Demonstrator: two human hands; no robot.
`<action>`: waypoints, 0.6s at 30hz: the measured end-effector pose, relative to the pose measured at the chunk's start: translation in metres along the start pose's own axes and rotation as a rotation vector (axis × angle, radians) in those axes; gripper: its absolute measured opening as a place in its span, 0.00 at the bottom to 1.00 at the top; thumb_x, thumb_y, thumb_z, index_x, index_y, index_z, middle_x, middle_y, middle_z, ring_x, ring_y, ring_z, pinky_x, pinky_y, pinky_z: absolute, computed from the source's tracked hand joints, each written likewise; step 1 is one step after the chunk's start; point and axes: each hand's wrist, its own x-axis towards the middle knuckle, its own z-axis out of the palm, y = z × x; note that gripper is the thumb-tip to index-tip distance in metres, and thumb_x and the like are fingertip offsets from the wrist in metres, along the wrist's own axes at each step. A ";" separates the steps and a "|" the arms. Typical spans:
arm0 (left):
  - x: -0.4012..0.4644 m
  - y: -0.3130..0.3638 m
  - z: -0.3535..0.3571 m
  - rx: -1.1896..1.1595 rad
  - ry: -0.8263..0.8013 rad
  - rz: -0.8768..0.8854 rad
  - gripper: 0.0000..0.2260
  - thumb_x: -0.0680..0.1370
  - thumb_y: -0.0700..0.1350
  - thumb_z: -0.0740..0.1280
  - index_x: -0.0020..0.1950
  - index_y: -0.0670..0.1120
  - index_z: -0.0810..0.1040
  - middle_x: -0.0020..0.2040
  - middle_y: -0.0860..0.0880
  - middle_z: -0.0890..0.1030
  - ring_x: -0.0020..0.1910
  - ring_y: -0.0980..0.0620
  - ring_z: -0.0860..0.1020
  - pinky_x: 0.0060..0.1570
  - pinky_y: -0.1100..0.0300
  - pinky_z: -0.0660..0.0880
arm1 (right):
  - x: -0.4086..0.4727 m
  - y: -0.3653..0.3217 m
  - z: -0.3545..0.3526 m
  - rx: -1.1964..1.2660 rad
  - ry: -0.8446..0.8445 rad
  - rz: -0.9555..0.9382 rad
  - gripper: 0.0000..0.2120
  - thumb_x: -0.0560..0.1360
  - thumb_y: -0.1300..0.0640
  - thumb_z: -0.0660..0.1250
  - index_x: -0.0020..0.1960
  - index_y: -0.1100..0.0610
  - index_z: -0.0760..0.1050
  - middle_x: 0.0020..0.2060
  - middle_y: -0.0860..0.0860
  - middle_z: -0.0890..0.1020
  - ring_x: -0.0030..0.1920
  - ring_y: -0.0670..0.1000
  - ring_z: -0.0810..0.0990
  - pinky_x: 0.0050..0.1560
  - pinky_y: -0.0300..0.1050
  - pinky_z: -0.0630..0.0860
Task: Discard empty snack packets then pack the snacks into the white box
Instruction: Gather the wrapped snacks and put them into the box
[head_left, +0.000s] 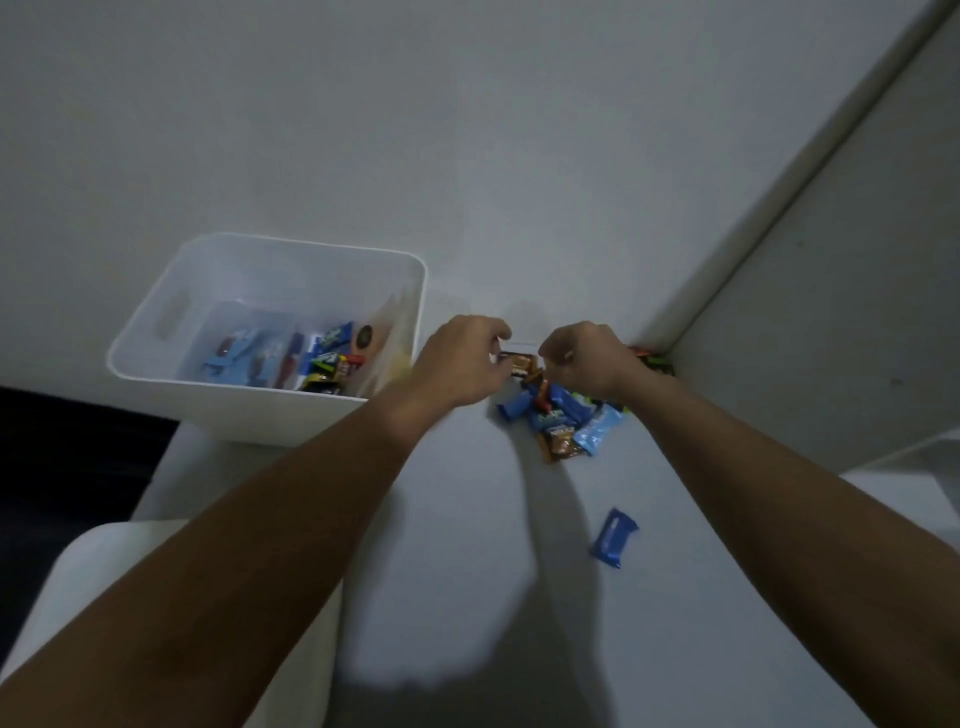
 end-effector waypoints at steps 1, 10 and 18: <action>-0.002 0.006 0.013 0.007 -0.046 0.003 0.15 0.70 0.46 0.70 0.57 0.47 0.80 0.49 0.48 0.83 0.46 0.47 0.79 0.51 0.54 0.76 | -0.008 0.014 0.003 -0.029 -0.023 0.029 0.10 0.70 0.59 0.71 0.50 0.60 0.81 0.49 0.56 0.84 0.50 0.57 0.81 0.52 0.48 0.78; -0.021 0.002 0.134 0.166 -0.413 -0.055 0.29 0.67 0.50 0.72 0.67 0.48 0.70 0.63 0.45 0.74 0.60 0.43 0.75 0.56 0.50 0.75 | -0.073 0.120 0.075 -0.171 -0.355 0.196 0.39 0.65 0.50 0.78 0.72 0.51 0.66 0.68 0.56 0.71 0.65 0.57 0.71 0.62 0.49 0.71; -0.004 -0.015 0.188 0.505 -0.427 -0.076 0.57 0.63 0.63 0.74 0.77 0.52 0.38 0.78 0.41 0.39 0.76 0.37 0.45 0.72 0.37 0.49 | -0.076 0.149 0.115 -0.302 -0.216 0.028 0.52 0.65 0.50 0.78 0.77 0.49 0.47 0.77 0.59 0.47 0.76 0.63 0.50 0.69 0.61 0.63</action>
